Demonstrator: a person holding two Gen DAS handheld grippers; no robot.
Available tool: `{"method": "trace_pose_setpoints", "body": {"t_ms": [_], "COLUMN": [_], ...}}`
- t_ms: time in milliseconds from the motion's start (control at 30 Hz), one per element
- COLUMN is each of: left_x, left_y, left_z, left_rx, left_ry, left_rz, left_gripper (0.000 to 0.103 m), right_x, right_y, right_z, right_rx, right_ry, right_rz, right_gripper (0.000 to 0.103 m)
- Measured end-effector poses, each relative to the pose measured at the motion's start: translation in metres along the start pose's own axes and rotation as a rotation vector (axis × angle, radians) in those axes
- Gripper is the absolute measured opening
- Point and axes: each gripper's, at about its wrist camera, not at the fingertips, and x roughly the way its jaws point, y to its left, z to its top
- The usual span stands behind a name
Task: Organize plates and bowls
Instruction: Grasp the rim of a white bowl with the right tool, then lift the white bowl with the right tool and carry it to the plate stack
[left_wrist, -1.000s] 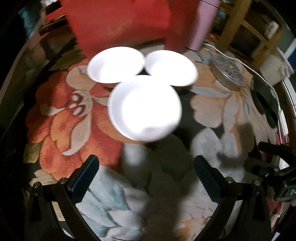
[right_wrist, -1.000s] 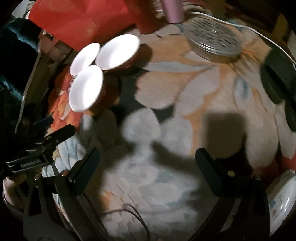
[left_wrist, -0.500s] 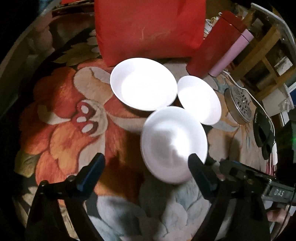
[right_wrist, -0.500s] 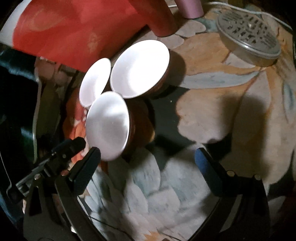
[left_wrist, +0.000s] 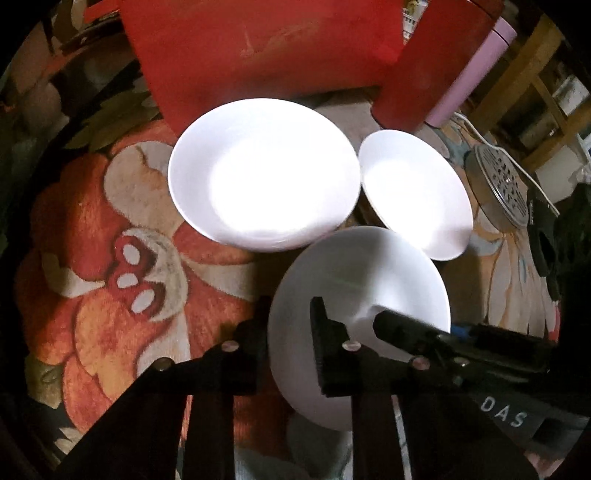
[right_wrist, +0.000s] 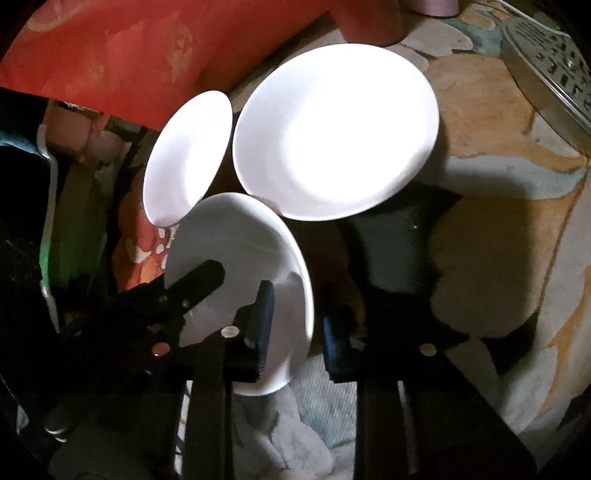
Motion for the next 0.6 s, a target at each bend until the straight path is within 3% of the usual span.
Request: {"method": "trace_pose_setpoints", "body": {"t_ms": [100, 400, 600], "left_x": [-0.003, -0.023, -0.049], "left_y": [-0.001, -0.026, -0.054], "left_z": [0.0, -0.024, -0.039], "left_rx": [0.001, 0.043, 0.049], "left_ry": [0.0, 0.01, 0.005], "left_rz": [-0.01, -0.035, -0.053], "left_gripper": [0.011, 0.011, 0.011], "right_x": [0.001, -0.02, -0.057], "right_y": [-0.001, -0.021, -0.028], "right_z": [-0.001, -0.021, -0.035], "right_rx": [0.0, 0.028, 0.002], "right_ry": [0.001, 0.031, 0.032], "right_rz": [-0.038, -0.012, -0.025], "right_gripper": [0.009, 0.008, 0.008]}}
